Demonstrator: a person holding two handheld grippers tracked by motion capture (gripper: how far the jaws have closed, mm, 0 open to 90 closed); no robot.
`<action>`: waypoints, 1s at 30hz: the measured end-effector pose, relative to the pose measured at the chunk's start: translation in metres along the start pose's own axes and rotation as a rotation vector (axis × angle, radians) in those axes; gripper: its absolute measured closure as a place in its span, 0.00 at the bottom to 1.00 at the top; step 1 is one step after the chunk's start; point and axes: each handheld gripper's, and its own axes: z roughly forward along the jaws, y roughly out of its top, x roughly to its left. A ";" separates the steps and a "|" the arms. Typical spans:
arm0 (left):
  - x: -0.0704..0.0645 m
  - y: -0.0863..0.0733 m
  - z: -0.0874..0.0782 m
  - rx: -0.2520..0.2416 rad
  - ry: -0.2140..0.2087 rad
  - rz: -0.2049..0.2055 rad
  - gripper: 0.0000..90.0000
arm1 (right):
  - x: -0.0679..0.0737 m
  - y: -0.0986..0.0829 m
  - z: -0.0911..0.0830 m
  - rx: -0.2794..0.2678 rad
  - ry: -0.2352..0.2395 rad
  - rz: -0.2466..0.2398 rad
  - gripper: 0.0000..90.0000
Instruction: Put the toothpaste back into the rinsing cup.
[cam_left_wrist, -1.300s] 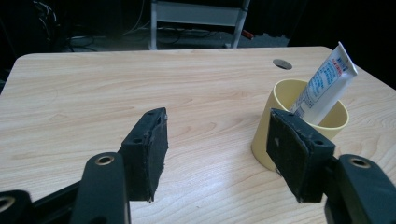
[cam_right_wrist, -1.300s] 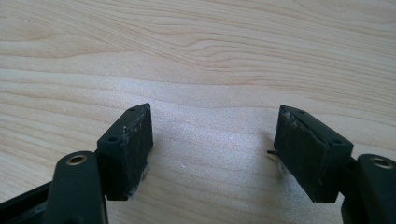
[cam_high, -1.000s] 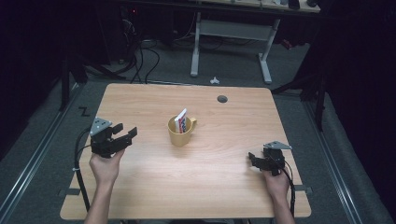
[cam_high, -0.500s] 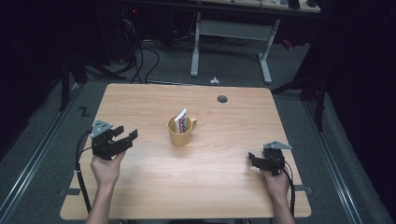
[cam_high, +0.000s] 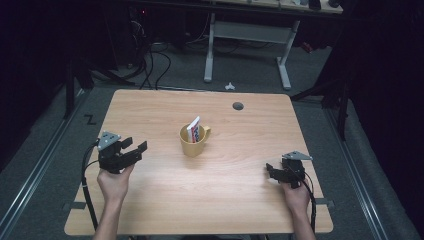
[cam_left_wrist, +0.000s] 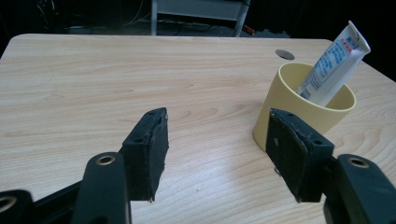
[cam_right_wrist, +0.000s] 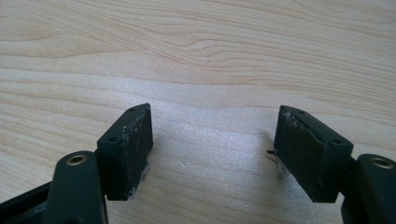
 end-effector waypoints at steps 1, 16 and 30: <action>0.000 0.000 0.000 0.000 0.002 0.000 0.44 | 0.000 0.000 0.000 0.000 0.000 0.000 0.31; 0.005 -0.011 0.002 0.013 0.010 -0.025 0.44 | 0.000 0.000 0.000 0.000 0.001 -0.001 0.31; 0.004 -0.016 0.005 0.027 0.015 -0.024 0.44 | 0.000 0.000 0.000 0.000 0.001 0.000 0.31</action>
